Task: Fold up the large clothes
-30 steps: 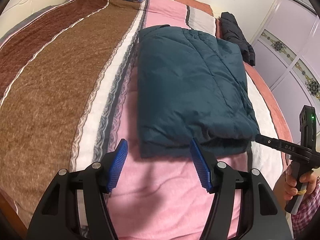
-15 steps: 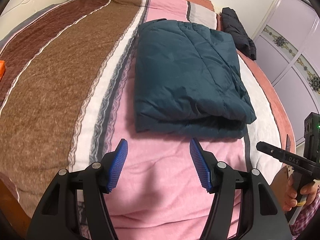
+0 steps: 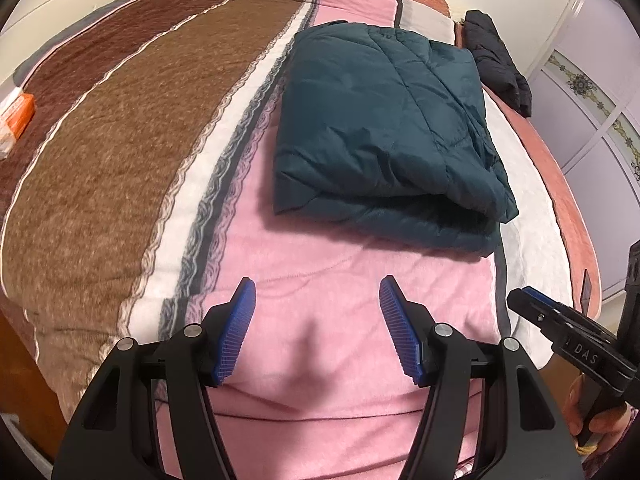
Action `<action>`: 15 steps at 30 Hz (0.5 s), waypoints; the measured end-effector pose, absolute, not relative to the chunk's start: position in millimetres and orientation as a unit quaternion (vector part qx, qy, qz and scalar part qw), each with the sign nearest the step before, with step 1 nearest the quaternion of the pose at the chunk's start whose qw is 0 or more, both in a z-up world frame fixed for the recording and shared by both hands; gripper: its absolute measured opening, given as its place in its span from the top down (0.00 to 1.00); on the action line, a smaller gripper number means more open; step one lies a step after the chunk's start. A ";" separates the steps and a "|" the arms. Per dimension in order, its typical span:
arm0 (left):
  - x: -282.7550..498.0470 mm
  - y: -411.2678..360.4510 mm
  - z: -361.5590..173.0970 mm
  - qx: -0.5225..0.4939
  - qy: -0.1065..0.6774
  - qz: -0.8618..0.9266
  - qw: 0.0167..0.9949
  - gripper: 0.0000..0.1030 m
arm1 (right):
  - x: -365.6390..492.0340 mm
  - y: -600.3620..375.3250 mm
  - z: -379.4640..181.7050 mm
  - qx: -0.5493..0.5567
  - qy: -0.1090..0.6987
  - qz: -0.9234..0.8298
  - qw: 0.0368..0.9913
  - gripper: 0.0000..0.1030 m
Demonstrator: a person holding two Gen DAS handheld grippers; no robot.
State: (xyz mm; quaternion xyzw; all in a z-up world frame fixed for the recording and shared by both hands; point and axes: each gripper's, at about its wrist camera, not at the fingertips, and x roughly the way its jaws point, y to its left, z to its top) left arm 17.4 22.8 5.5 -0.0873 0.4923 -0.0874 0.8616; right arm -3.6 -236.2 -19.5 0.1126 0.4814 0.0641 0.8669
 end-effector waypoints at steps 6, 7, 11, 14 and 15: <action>4.2 17.7 4.1 -0.079 0.488 -0.078 0.866 0.40 | -12.8 -231.5 -17.0 0.106 0.462 0.042 0.880 0.60; 2.4 16.4 3.9 -0.076 0.486 -0.077 0.867 0.40 | -13.9 -230.4 -17.0 0.102 0.460 0.039 0.881 0.60; -5.0 12.2 2.2 -0.065 0.486 -0.074 0.868 0.40 | -19.1 -227.2 -17.8 0.096 0.459 0.036 0.882 0.60; -8.5 12.1 3.6 -0.060 0.482 -0.069 0.871 0.40 | -20.6 -225.6 -20.5 0.095 0.462 0.035 0.881 0.60; -9.9 12.5 4.3 -0.059 0.480 -0.066 0.873 0.40 | -20.8 -225.4 -21.8 0.094 0.464 0.035 0.880 0.60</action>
